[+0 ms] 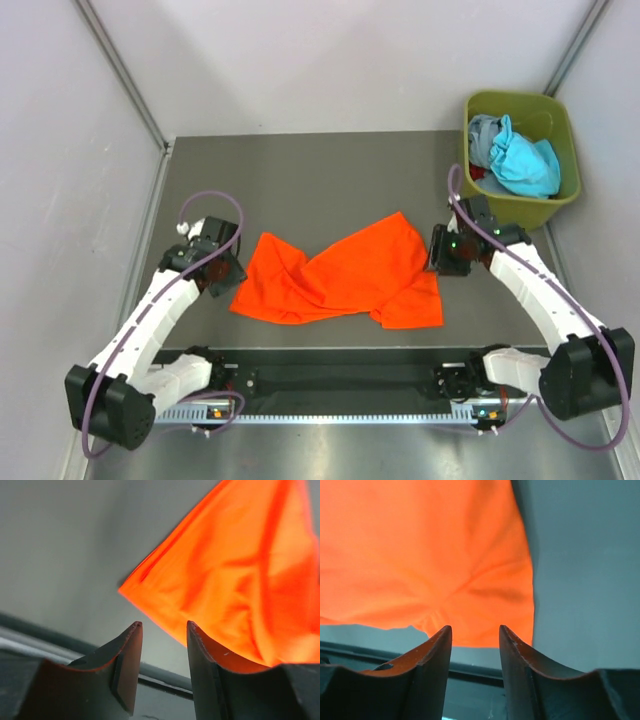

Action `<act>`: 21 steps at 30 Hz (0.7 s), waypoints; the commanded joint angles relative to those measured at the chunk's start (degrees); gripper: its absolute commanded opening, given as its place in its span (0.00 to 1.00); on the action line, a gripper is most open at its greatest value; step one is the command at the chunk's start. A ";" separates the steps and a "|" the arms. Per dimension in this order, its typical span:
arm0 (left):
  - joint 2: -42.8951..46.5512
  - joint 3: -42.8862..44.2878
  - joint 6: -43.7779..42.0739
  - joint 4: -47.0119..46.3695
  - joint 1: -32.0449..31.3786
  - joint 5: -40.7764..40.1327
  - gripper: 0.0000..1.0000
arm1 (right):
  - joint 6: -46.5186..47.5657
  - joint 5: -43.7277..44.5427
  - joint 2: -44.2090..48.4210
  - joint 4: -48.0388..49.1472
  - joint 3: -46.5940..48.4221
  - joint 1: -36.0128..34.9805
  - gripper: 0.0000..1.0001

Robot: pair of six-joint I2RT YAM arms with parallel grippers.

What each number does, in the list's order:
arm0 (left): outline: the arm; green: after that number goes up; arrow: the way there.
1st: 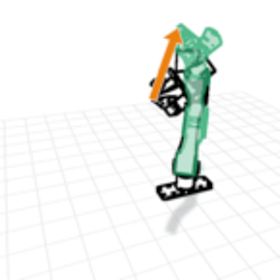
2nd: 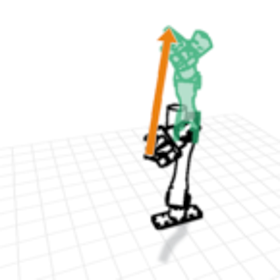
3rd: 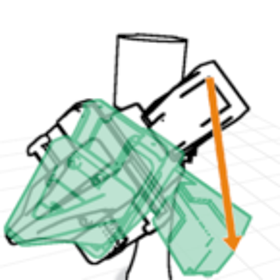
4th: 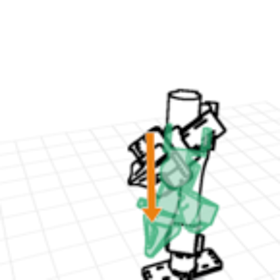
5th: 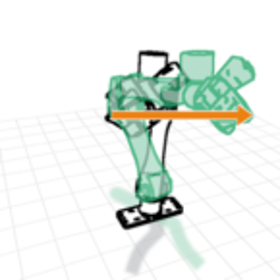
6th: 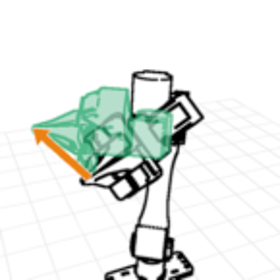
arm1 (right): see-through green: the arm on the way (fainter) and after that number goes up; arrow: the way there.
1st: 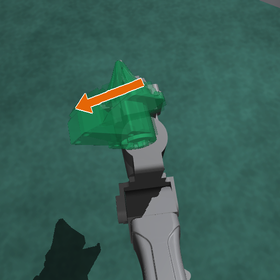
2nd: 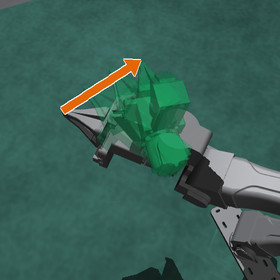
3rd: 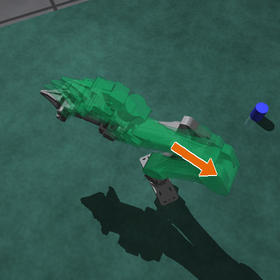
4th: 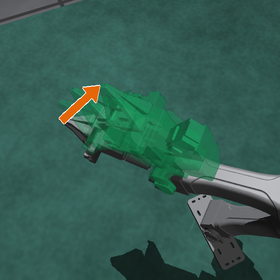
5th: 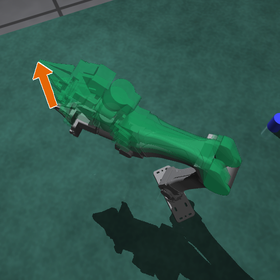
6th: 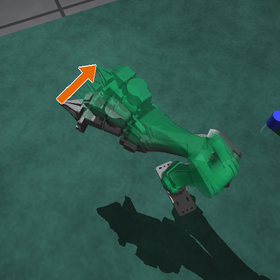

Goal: Fold and stack the t-shirts
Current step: Flatten the tshirt out

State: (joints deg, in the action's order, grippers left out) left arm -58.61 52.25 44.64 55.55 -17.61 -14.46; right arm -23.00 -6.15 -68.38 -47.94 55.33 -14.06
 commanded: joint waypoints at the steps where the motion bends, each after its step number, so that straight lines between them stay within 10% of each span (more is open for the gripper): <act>1: 0.25 -4.16 11.15 2.63 0.64 0.05 0.45 | -5.29 -3.69 3.77 3.02 -6.01 0.27 0.43; 21: -9.77 -15.33 11.87 -13.54 9.17 7.25 0.39 | -7.05 -5.89 7.03 4.70 -15.43 0.53 0.36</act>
State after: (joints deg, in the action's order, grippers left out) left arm -68.42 37.58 55.66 45.01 -8.88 -7.05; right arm -29.28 -11.40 -62.63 -45.10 40.27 -13.98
